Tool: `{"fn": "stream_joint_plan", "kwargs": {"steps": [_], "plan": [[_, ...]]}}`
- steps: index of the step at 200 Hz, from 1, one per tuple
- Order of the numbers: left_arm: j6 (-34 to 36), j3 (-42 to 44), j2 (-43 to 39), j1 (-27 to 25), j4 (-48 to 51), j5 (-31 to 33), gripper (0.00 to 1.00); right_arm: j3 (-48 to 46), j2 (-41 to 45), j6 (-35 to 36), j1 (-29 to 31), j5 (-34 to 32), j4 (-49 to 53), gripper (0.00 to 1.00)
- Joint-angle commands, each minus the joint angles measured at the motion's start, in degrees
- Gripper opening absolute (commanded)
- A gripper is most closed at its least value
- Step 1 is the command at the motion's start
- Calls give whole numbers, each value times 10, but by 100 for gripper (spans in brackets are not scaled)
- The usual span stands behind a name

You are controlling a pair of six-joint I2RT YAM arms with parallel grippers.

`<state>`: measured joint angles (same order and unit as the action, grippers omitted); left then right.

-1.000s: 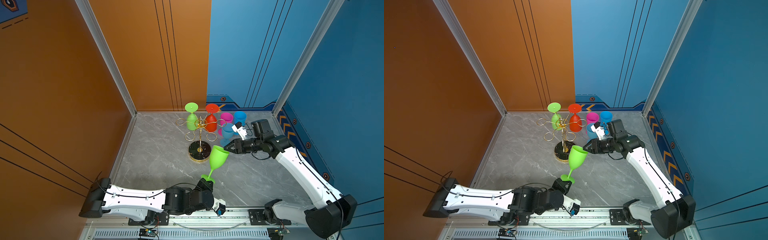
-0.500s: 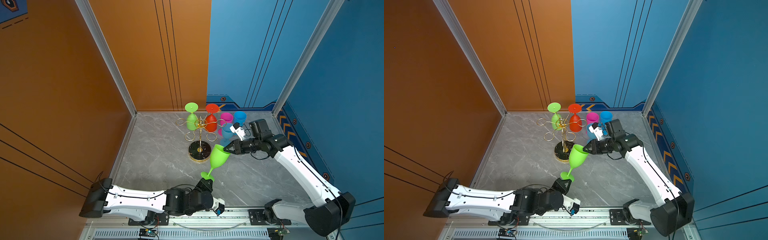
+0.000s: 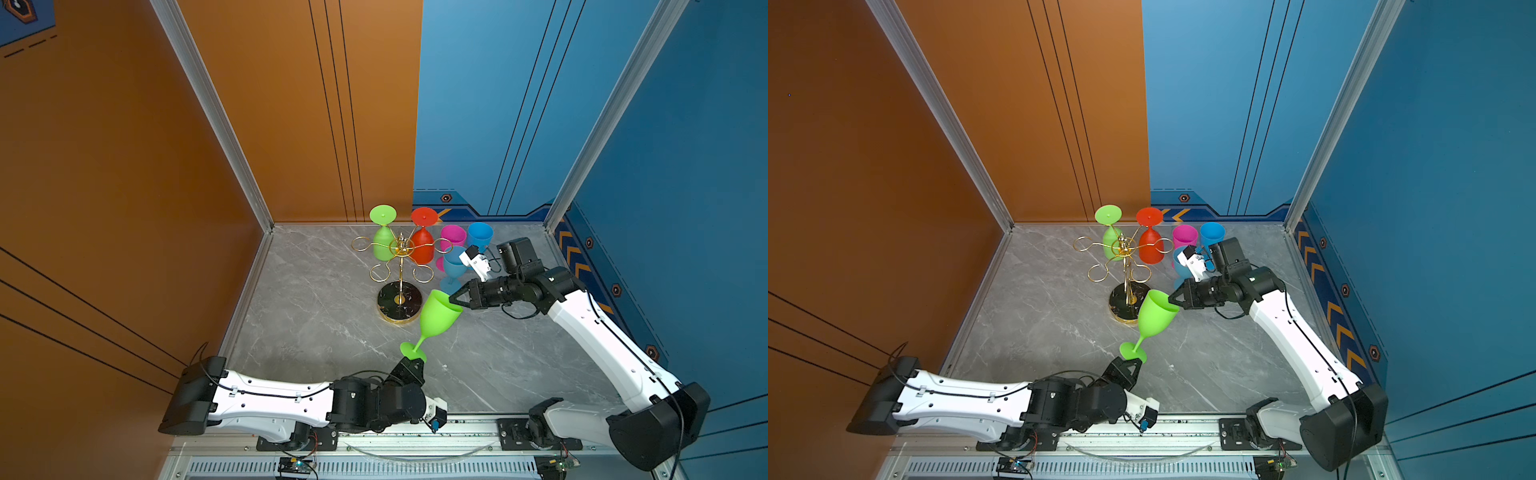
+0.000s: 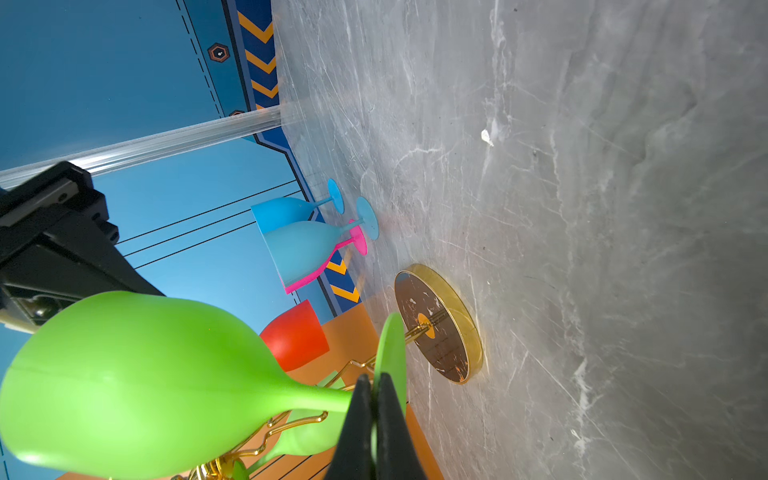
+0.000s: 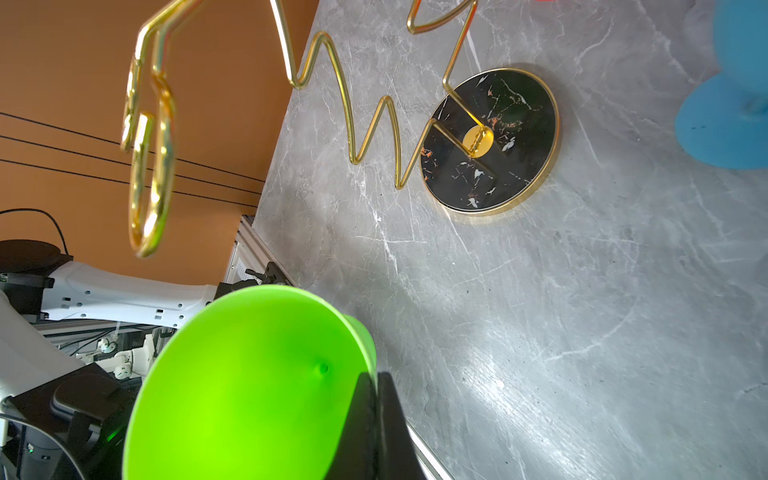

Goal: Take the wine glass off the wine glass rack
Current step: 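Carry the green glass toward the cyan glasses with the right gripper while the left opens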

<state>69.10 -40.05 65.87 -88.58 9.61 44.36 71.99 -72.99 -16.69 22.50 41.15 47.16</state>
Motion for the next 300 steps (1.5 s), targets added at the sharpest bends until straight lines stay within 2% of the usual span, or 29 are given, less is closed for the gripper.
{"fn": "stream_joint_plan", "kwargs": {"steps": [1,61,92,123,154,186,202,234,271,300], "plan": [[-6,9,-4,-7,-26,10,4,18,-4,13,6,-3,25,0],[-33,11,-9,-9,-25,-4,13,18,-2,18,6,-13,31,0],[-51,15,-15,-10,-24,-10,26,18,-1,18,6,-20,31,0],[-63,16,-17,-14,-23,-11,28,19,4,16,3,-32,31,0],[-83,17,-15,-14,-23,-13,38,22,10,16,0,-44,31,0],[-113,13,-12,-15,-27,-13,44,22,21,17,0,-80,31,0],[-152,14,-14,-15,-35,-14,46,22,27,20,0,-103,30,0],[-187,20,-16,-16,-61,-12,61,22,39,28,0,-141,31,0],[-231,24,-18,-15,-84,-7,69,18,53,34,1,-189,32,0],[-280,22,-17,-15,-96,29,77,18,58,40,1,-233,41,0]]}}
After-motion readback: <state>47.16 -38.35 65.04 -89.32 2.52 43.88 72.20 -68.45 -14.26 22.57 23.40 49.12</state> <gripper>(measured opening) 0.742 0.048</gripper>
